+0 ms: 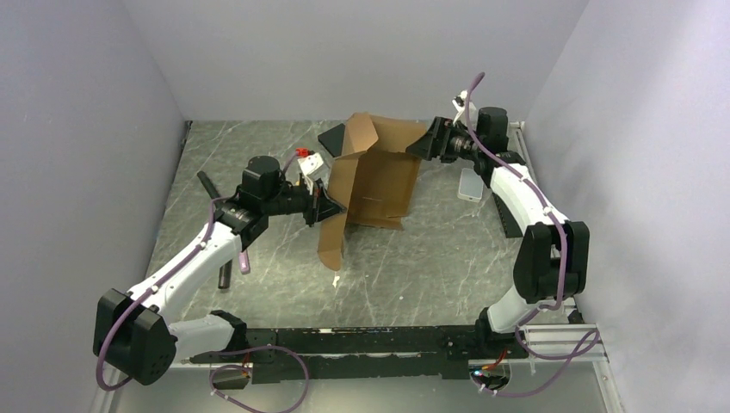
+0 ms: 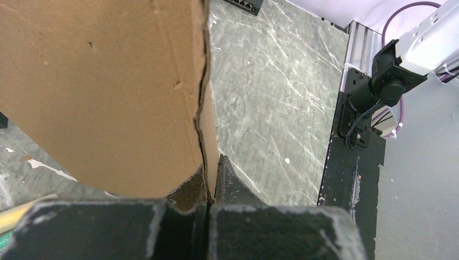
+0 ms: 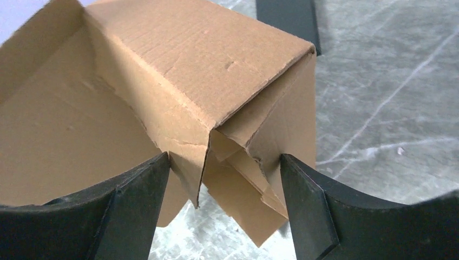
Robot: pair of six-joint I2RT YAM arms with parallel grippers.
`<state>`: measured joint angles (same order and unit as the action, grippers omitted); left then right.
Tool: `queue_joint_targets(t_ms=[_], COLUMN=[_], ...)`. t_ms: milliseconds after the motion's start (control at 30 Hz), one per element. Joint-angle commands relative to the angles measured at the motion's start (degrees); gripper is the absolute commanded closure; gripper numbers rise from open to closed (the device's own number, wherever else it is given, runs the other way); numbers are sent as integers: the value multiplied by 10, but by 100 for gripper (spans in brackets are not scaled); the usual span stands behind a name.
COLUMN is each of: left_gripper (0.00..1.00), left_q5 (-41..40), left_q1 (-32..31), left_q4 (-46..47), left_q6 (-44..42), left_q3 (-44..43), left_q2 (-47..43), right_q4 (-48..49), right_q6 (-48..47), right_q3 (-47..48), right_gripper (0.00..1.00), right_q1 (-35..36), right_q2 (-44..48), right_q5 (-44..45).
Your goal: Fold the paper box
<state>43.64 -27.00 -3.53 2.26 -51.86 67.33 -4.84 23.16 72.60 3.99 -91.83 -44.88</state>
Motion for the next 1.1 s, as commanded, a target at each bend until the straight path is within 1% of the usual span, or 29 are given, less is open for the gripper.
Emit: queue_joint_targets(t_ms=[0, 100, 233, 333, 533, 667, 833, 1000, 1067], left_gripper=[100, 100, 100, 100, 100, 100, 100, 100, 100], left_q5=[9, 10, 11, 13, 23, 33, 41, 64, 76], left_q1=[-4, -4, -4, -4, -4, -3, 2, 19, 28], left_q4=[18, 15, 8, 2, 6, 30, 31, 31, 31], left_q6=[-16, -16, -16, -36, -28, 3, 15, 28, 32], left_q3=[-7, -8, -11, -13, -19, -16, -17, -18, -19], left_q2=[-9, -5, -1, 5, 19, 27, 35, 42, 46], right_q4=[-14, -10, 2, 4, 21, 42, 66, 116, 132], right_q6=[-58, -69, -67, -71, -82, -91, -116, -132, -135], right_q3=[28, 37, 45, 54, 59, 51, 44, 29, 26], right_gripper=[25, 32, 43, 51, 59, 60, 52, 52, 53], right_q1=[17, 24, 25, 26, 32, 42, 48, 48, 48], right_q2=[15, 6, -4, -13, -24, -31, -43, -48, -52], right_q5=[92, 112, 115, 117, 131, 150, 162, 161, 162])
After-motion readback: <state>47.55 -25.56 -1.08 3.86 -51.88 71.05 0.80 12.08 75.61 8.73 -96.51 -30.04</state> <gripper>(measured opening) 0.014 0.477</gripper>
